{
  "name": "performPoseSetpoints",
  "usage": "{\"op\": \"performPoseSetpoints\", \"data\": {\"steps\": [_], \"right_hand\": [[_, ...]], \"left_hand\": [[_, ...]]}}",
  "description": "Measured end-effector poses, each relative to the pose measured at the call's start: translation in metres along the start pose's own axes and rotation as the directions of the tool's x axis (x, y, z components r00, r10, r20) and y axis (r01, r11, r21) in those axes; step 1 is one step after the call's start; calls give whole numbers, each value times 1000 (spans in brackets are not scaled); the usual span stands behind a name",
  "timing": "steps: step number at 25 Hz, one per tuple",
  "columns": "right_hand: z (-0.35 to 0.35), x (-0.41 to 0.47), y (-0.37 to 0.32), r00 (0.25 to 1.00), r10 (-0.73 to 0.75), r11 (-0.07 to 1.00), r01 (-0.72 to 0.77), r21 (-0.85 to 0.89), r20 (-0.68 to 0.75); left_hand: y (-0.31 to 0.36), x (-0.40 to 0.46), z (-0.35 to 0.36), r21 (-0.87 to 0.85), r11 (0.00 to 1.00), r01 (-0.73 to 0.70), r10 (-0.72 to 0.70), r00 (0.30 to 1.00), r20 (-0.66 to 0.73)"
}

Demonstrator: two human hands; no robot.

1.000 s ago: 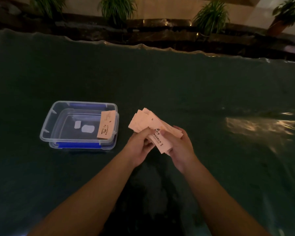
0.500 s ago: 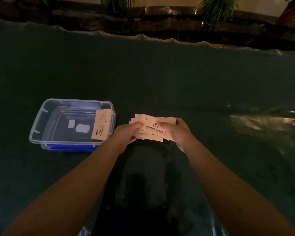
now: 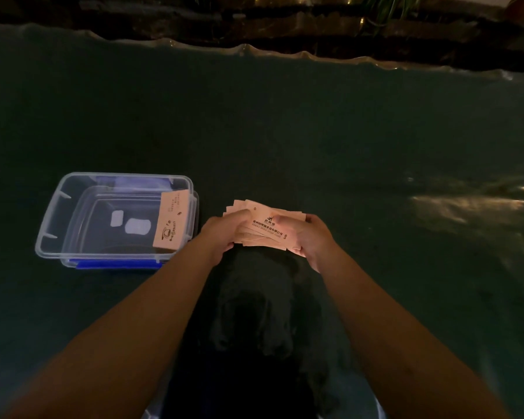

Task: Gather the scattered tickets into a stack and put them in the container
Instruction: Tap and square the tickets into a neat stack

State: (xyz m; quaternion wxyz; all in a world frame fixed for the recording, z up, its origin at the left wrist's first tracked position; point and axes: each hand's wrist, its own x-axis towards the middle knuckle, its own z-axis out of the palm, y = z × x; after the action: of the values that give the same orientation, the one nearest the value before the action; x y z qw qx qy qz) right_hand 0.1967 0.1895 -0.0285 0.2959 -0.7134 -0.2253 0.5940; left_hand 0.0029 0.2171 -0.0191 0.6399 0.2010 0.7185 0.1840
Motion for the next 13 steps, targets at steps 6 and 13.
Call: {"op": "performPoseSetpoints", "data": {"steps": [6,13], "right_hand": [[-14,-19,12,952,43,997,-60,46,304],[-25,-44,35,909,-130,952,2,307,396]], "left_hand": [[-3,-11,-20,-128,992,-4,46,944,326],[-6,-32,-22,-188,968,-163,226,892,392]]}}
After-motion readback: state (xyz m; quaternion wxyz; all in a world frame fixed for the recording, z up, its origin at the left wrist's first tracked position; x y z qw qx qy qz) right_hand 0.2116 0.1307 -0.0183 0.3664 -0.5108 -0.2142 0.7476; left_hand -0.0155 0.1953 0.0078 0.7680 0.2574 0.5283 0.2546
